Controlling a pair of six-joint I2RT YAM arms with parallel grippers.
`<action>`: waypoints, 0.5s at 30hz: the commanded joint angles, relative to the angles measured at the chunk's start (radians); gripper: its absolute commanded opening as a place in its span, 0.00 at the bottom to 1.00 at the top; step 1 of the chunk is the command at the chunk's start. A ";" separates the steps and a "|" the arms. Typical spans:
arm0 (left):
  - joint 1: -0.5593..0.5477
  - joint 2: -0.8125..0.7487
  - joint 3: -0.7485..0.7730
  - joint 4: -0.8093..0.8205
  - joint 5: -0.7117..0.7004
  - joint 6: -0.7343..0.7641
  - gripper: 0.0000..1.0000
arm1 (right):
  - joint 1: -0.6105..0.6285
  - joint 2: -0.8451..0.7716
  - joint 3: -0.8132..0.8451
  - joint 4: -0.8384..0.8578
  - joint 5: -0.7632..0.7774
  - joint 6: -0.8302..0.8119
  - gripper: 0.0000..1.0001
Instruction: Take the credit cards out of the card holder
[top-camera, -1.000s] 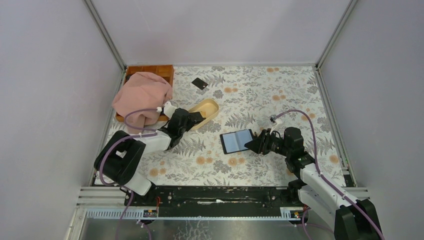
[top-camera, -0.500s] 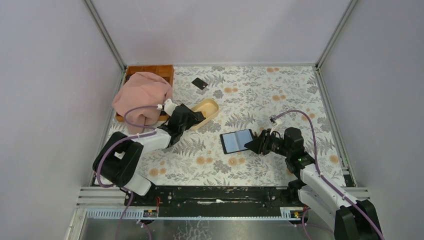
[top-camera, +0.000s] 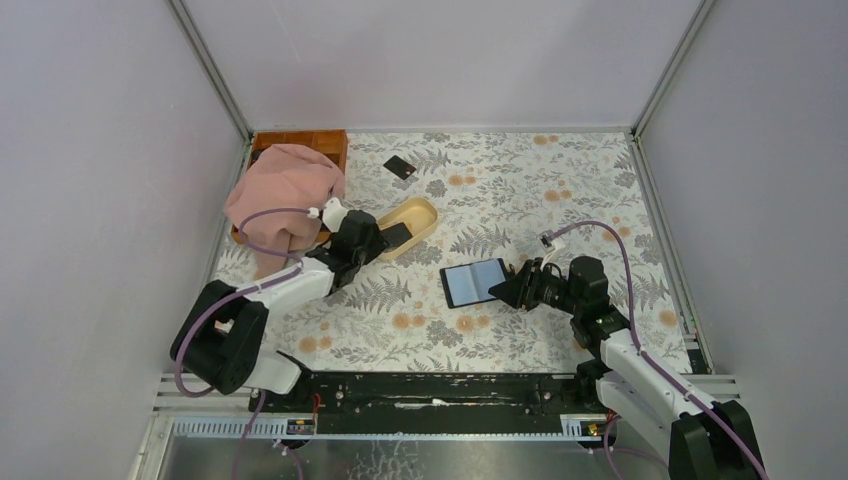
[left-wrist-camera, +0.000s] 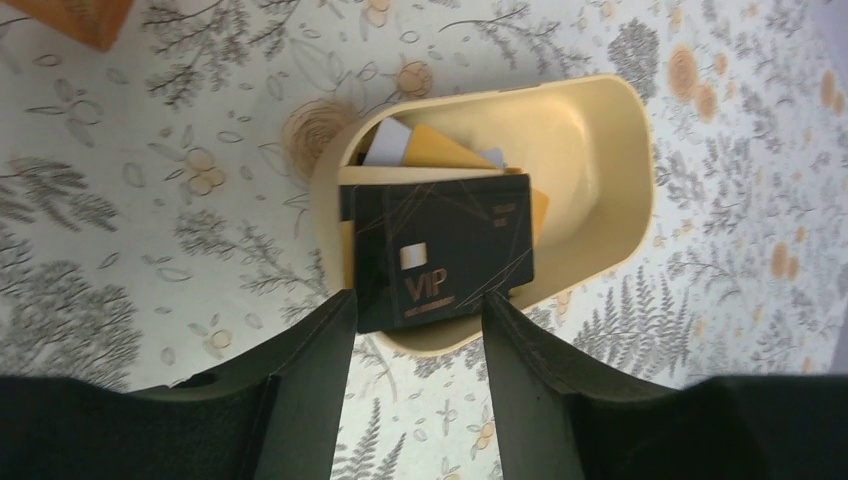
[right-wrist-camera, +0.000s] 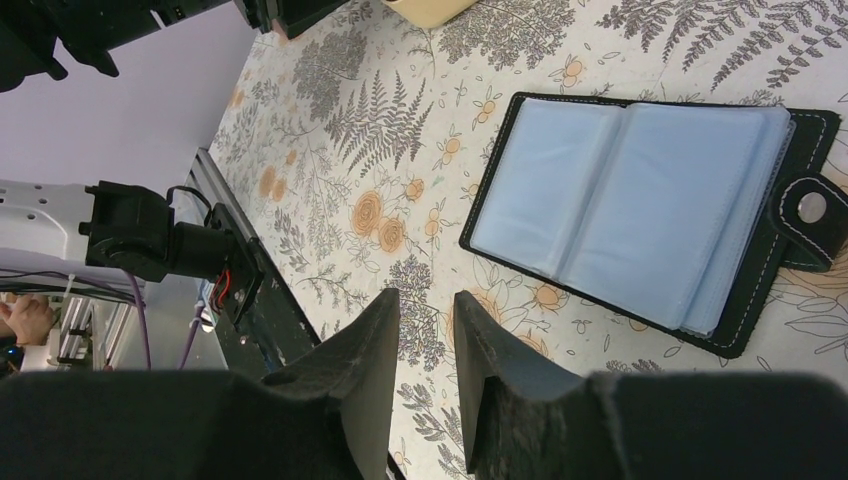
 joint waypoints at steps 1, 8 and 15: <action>0.003 -0.049 0.003 -0.163 -0.035 0.048 0.57 | 0.003 -0.014 -0.003 0.072 -0.035 0.009 0.34; 0.002 -0.198 -0.124 0.037 0.103 0.113 0.59 | 0.003 0.004 -0.009 0.097 -0.051 0.020 0.34; -0.050 -0.292 -0.196 0.131 0.117 0.200 0.76 | 0.003 0.036 0.003 0.092 -0.056 0.019 0.38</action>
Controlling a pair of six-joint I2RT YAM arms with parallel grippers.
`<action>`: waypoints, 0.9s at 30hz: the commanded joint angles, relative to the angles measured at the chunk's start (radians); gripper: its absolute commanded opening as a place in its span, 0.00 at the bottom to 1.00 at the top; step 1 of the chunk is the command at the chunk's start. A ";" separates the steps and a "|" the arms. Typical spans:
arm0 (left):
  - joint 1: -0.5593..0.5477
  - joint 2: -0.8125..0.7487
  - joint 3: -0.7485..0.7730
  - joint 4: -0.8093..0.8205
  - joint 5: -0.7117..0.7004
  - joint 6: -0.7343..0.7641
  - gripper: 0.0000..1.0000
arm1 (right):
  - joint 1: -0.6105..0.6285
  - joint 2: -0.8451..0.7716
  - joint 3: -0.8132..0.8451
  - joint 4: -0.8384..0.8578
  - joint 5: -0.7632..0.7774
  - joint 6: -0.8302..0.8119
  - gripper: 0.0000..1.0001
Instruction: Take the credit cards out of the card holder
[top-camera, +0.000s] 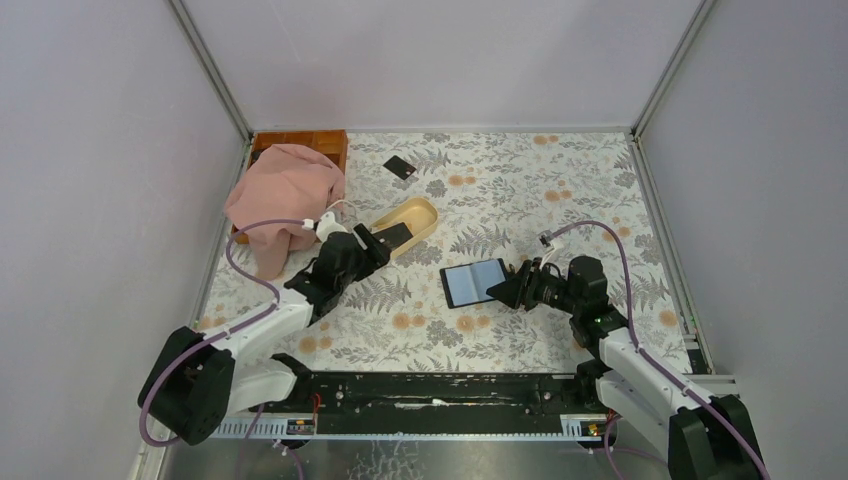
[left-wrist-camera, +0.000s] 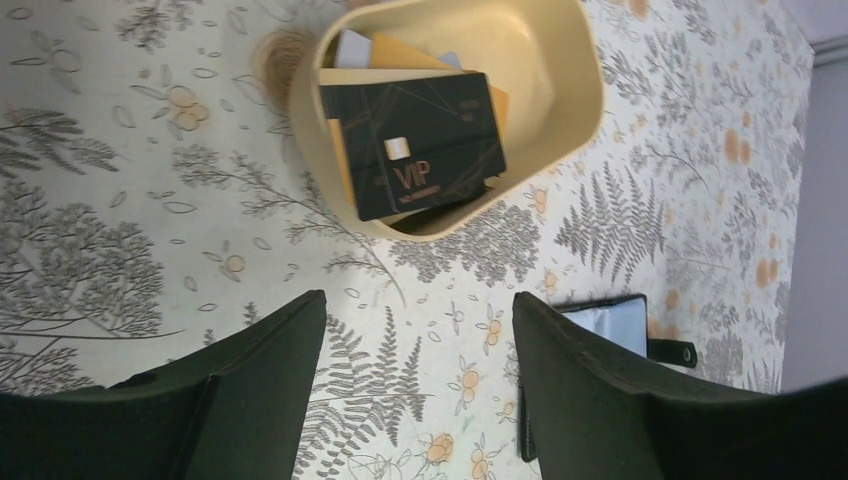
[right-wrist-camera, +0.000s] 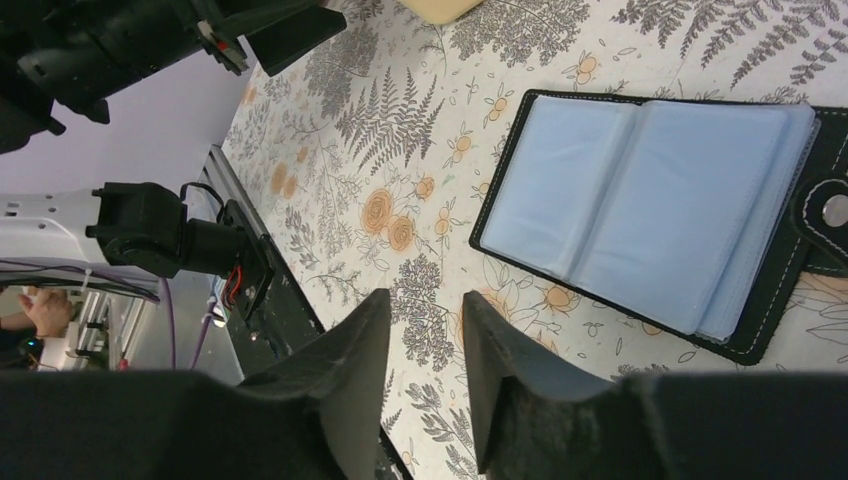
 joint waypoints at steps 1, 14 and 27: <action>-0.030 -0.009 0.004 0.083 -0.018 0.086 0.76 | 0.003 0.024 0.014 0.049 -0.032 -0.001 0.35; -0.030 0.188 0.158 0.146 -0.084 0.173 0.66 | 0.003 -0.006 0.026 -0.039 0.040 -0.032 0.10; -0.010 0.393 0.241 0.121 -0.061 0.145 0.65 | 0.003 0.005 0.025 -0.045 0.053 -0.038 0.12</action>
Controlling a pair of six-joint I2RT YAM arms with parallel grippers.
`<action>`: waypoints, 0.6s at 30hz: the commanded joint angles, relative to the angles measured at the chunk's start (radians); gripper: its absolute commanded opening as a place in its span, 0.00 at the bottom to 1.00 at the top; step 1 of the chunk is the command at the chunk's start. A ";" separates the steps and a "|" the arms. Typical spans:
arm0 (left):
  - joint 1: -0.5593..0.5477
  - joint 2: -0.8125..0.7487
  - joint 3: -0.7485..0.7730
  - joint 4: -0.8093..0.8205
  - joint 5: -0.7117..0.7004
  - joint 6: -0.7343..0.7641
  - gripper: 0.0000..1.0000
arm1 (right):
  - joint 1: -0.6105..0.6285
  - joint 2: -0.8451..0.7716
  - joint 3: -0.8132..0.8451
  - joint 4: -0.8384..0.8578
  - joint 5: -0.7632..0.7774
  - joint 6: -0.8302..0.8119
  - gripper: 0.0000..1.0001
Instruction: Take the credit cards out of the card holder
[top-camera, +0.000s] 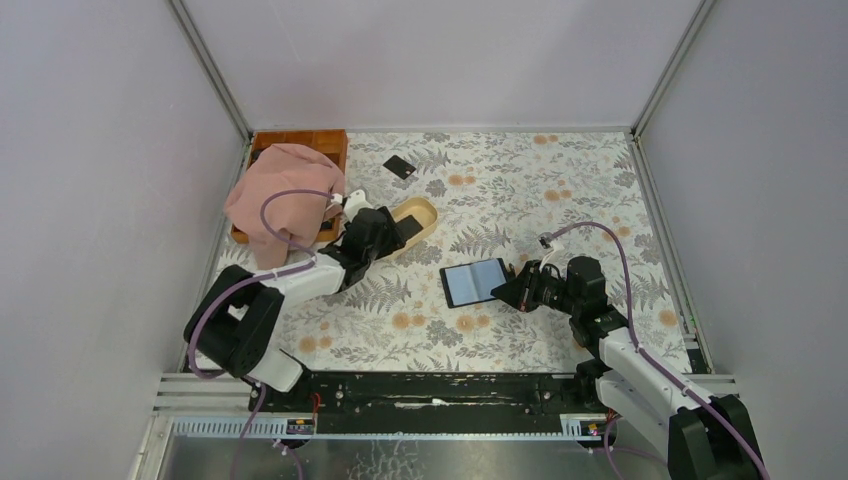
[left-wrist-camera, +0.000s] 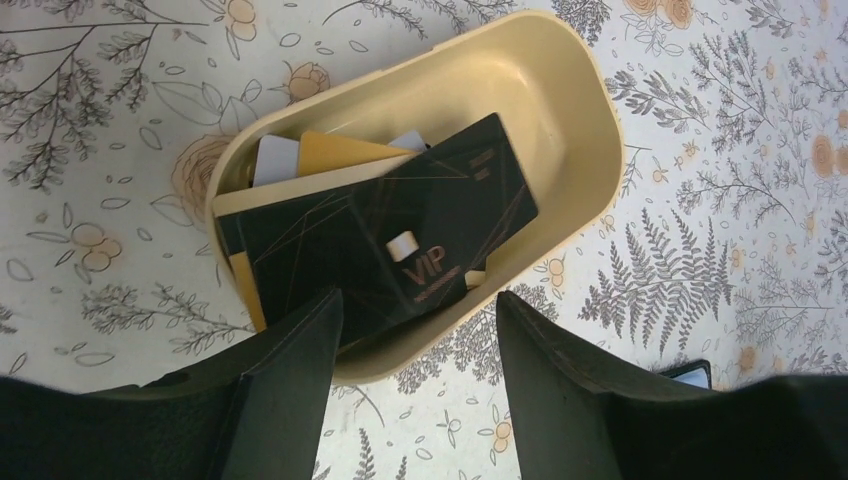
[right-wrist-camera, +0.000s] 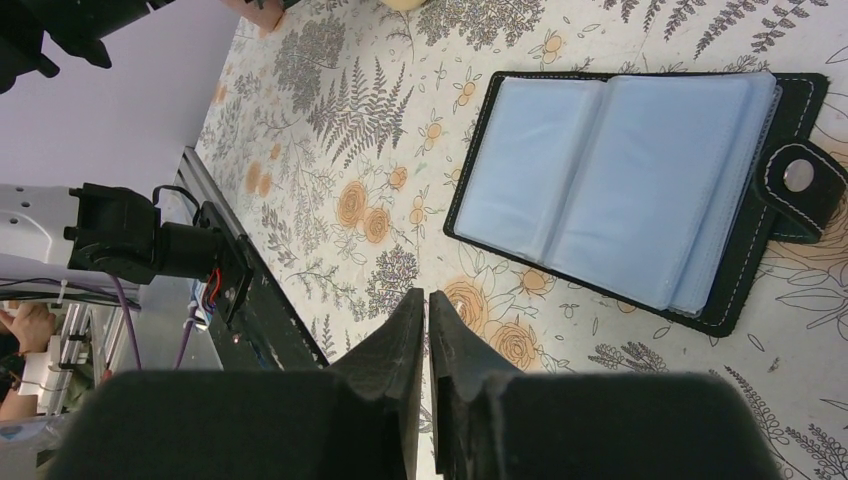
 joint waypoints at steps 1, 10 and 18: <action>0.013 0.057 0.038 0.028 0.005 0.009 0.65 | 0.003 0.002 0.026 0.013 0.014 -0.019 0.12; 0.015 0.092 0.069 0.046 0.034 -0.003 0.65 | 0.003 0.004 0.022 0.015 0.017 -0.019 0.13; 0.016 -0.137 -0.027 0.097 0.027 0.025 0.67 | 0.003 0.013 0.024 0.023 0.014 -0.019 0.15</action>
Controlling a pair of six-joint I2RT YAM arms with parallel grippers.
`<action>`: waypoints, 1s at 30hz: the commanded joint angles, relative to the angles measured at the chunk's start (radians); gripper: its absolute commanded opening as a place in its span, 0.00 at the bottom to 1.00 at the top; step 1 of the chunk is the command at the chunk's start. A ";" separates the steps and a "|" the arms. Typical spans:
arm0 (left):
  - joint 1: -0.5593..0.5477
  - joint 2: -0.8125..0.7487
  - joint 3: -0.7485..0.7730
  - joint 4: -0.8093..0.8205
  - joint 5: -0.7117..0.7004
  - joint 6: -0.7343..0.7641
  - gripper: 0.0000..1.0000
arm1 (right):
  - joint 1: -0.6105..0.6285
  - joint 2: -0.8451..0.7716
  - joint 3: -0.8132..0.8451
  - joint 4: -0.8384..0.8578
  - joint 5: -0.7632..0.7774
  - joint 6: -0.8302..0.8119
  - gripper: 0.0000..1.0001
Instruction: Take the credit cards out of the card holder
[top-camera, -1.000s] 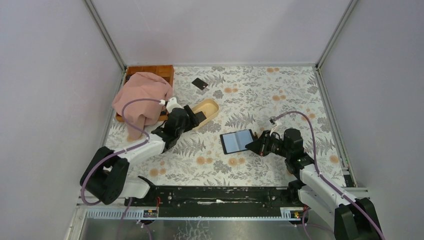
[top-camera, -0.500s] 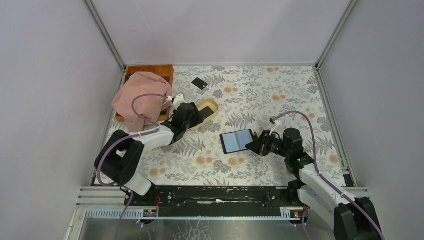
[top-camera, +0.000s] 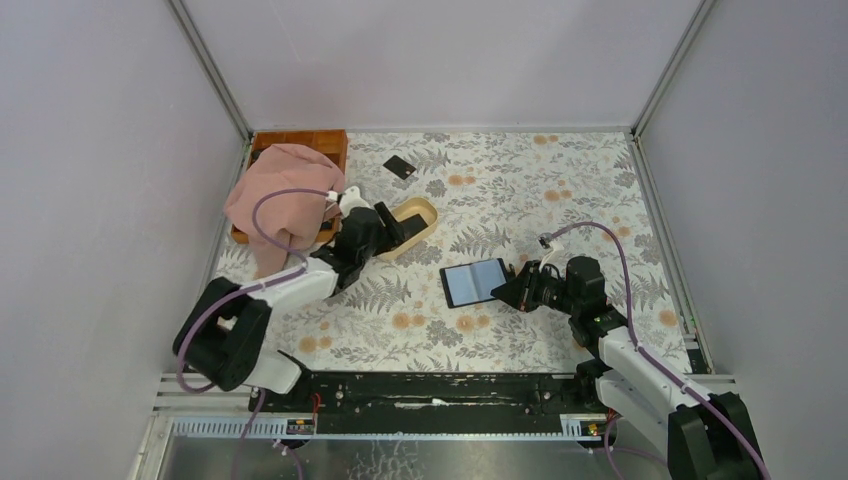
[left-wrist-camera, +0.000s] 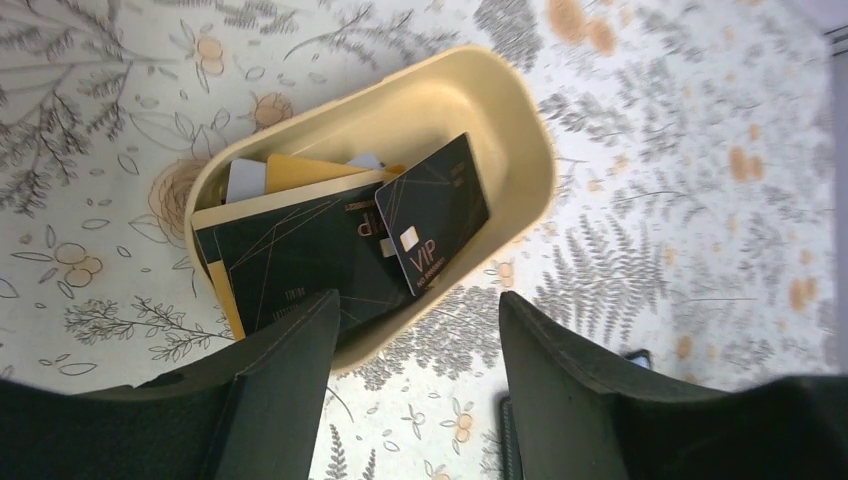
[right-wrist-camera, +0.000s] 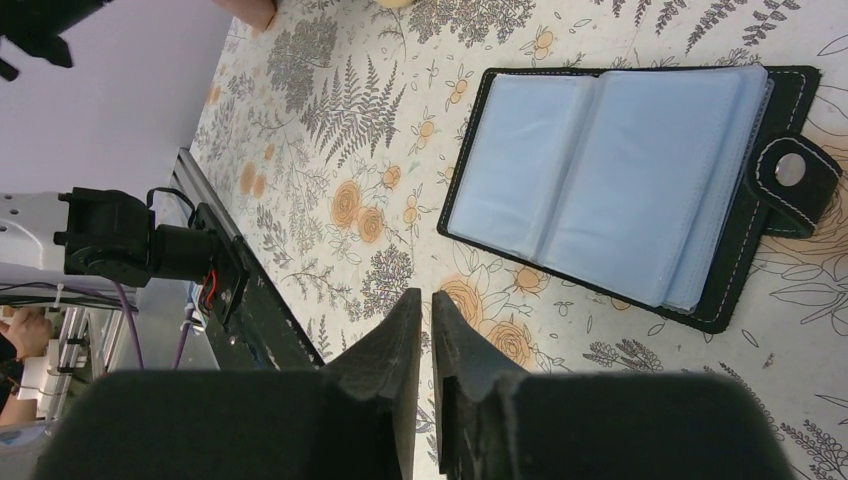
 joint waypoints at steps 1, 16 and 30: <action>0.010 -0.162 -0.047 0.062 -0.001 0.032 0.68 | 0.003 0.000 0.024 0.022 0.006 -0.019 0.16; 0.007 -0.635 -0.317 0.048 0.172 0.057 1.00 | 0.003 -0.110 0.033 -0.096 0.178 -0.045 0.87; 0.005 -1.141 -0.457 -0.369 0.127 0.079 1.00 | 0.003 -0.190 0.041 -0.209 0.330 -0.064 0.39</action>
